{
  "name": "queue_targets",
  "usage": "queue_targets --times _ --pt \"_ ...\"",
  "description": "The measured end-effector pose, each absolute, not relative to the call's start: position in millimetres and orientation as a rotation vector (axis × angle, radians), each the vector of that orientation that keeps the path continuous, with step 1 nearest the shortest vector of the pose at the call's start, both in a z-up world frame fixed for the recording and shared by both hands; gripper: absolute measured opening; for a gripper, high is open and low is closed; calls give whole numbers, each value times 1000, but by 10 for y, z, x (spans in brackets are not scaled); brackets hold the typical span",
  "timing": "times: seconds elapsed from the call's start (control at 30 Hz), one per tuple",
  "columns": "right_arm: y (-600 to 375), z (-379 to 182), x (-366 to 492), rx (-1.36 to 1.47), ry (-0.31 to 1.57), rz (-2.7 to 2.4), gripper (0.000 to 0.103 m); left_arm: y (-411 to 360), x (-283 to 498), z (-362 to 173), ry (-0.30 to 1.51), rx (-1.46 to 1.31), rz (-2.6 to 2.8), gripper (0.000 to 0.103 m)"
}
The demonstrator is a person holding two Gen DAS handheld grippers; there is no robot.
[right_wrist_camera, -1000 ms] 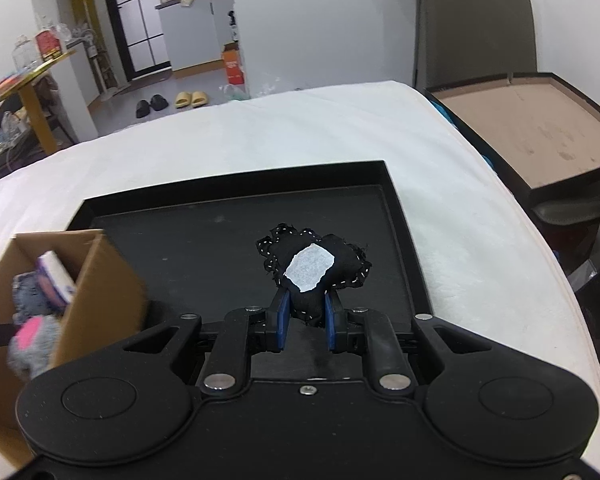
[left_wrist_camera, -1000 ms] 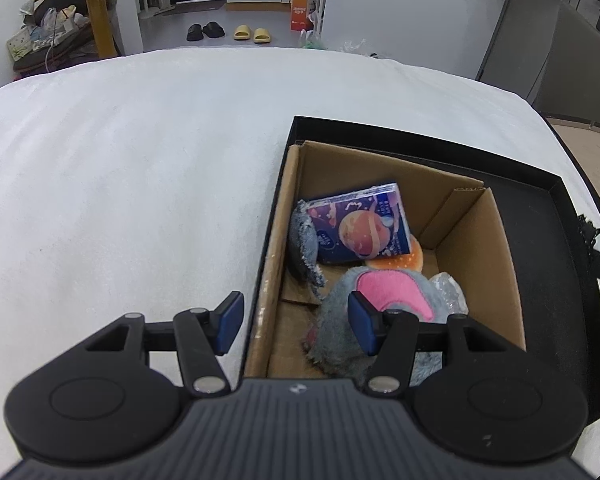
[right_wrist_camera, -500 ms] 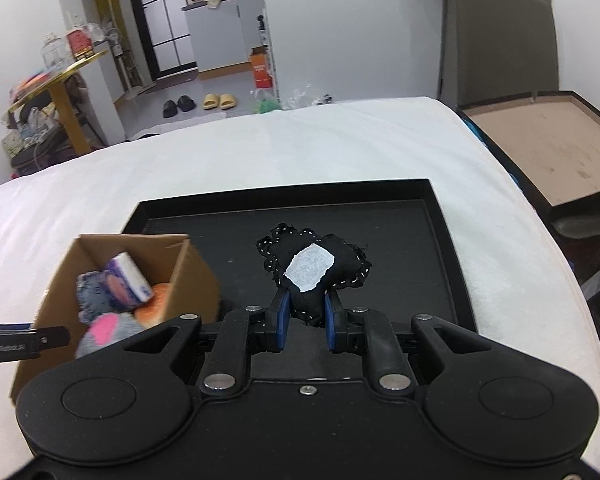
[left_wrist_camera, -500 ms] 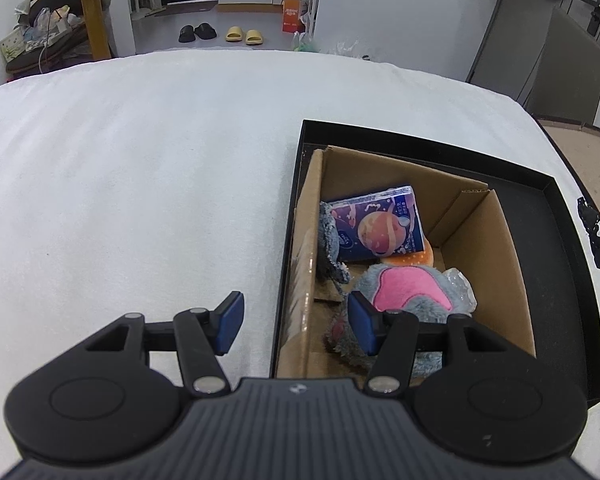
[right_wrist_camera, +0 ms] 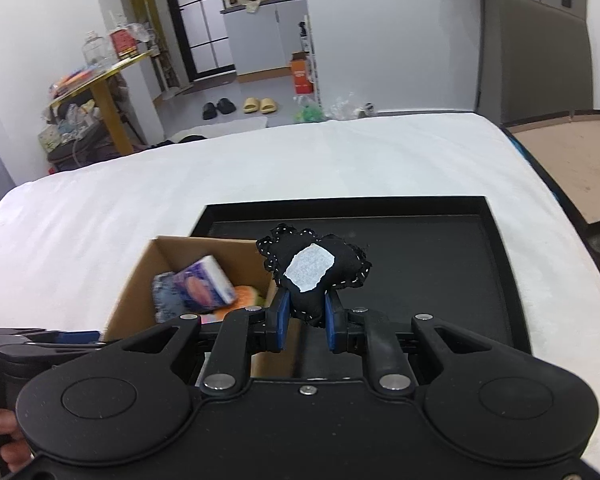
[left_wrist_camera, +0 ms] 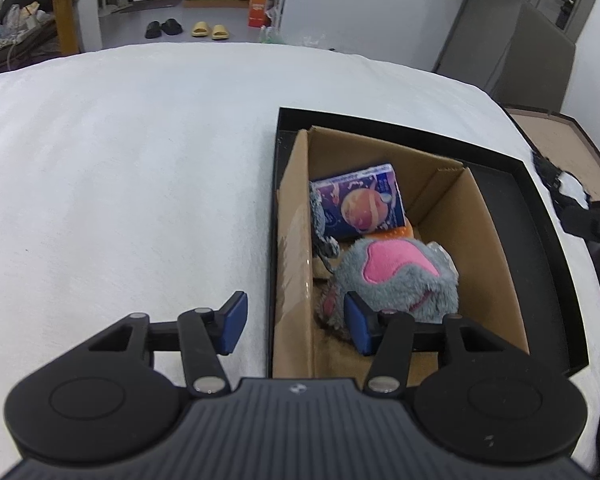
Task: Organize soft objects
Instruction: 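Lift the black plush with the right gripper and carry it over the box, then open the right gripper to drop the black plush into the box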
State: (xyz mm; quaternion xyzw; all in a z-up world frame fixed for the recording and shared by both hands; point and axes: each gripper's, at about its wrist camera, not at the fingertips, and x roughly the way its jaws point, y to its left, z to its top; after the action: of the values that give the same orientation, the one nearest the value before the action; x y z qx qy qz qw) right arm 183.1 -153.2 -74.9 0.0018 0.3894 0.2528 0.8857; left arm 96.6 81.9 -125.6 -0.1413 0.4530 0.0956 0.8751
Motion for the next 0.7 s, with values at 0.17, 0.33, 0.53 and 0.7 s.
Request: queue_targets --times 0.17,0.33,0.53,0.7 --pt "-1350 -713 1741 -3 814 565 18 856 934 -1305 951 -310 160 35" --pt "-1164 -722 1691 4 828 598 18 936 903 -1364 951 -342 140 22" --pt "-937 -751 1604 -1 843 645 19 982 873 -1425 942 -374 108 18" --pt "-822 -773 1552 3 865 669 19 964 893 -1427 935 -368 94 18"
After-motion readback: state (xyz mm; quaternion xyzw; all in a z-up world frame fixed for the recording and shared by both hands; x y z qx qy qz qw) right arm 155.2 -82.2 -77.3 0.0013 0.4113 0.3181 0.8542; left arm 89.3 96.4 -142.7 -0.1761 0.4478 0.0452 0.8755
